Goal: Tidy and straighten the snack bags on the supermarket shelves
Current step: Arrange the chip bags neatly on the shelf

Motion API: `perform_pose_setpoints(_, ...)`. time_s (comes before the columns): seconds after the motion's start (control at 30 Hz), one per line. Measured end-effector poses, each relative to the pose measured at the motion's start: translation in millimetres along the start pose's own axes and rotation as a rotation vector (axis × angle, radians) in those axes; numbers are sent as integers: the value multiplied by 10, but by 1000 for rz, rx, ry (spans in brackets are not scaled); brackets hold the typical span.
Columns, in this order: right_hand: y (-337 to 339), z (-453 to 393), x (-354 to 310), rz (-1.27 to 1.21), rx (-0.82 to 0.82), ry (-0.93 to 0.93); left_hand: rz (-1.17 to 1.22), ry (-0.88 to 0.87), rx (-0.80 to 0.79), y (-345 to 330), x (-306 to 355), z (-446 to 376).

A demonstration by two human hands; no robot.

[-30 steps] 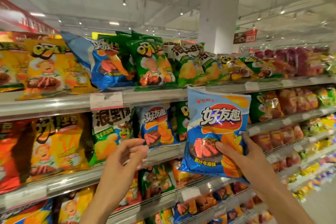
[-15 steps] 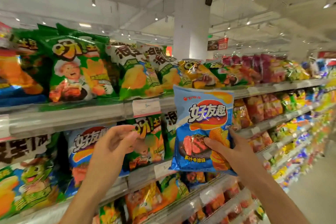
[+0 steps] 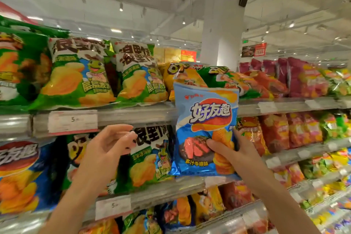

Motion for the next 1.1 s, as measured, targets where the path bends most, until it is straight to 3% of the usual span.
perform_pose_setpoints(0.33, 755, -856, 19, 9, -110, 30, -285, -213, 105, -1141, 533, -229)
perform_pose_setpoints(0.57, 995, -1367, -159, 7, -103, 34, -895, -370, 196, -1587, 903, -859)
perform_pose_setpoints(0.8, 1103, -1712, -366, 23, -116, 85, -1382, -215, 100, -1969, 962, -1220)
perform_pose_setpoints(0.9, 1106, -1773, -377, 3, -143, 64, -1414, -149, 41, -2052, 923, -1292)
perform_pose_setpoints(1.1, 1182, -1797, -311, -6, -120, 46, -1090, -73, 8, -2094, 868, -1342)
Point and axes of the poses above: each hand's wrist, its own z-axis away from the middle knuckle, its own y-axis out of the back of the hand, x = y × z, the point moved 5 cm from there along -z, towards the middle knuckle, and after that the axes turned 9 degrees about x, right-handed, at the moved point
